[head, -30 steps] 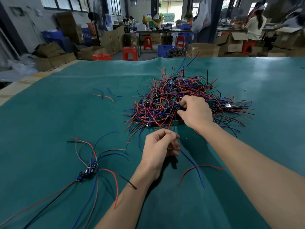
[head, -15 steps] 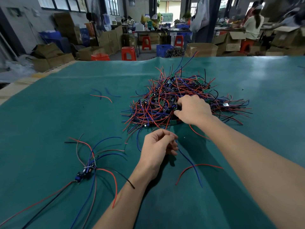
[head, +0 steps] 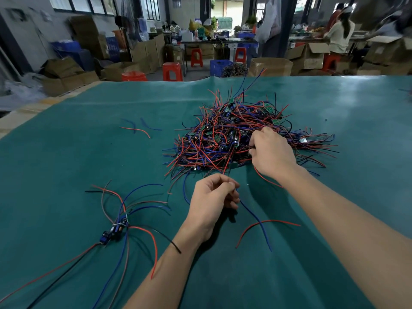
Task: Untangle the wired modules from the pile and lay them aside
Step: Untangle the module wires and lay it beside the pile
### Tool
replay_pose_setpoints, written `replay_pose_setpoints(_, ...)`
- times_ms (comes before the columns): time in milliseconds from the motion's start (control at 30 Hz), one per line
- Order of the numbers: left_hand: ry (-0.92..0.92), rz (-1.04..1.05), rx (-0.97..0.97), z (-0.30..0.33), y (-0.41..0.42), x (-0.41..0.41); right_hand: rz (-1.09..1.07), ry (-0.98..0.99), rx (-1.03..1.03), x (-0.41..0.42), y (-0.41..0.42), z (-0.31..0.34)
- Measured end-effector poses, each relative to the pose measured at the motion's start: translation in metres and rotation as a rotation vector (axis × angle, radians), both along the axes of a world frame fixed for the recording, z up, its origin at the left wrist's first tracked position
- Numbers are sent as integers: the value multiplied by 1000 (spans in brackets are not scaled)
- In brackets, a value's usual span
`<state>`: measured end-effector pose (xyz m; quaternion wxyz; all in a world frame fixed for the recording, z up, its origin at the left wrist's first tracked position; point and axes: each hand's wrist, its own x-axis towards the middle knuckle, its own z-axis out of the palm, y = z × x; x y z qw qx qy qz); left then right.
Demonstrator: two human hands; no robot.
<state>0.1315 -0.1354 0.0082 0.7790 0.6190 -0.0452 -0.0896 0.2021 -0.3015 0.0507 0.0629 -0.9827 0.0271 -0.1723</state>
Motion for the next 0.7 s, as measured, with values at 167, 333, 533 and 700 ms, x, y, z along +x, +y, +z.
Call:
replay_pose_setpoints(167,2,5,-2,-1,0,1,19,-25,93,-6,-5,0)
replay_pose_setpoints(333,-10,21,-1,-5,1,2,6,-60,177,-19,-22,4)
replay_pose_setpoints(533,-12,5,-25,-7,1,4,-41,-290,502,-52,-54,8)
replay_pose_setpoints(700,-27,-40,0,-6,0,1,-94,-772,1320,-89,-73,8)
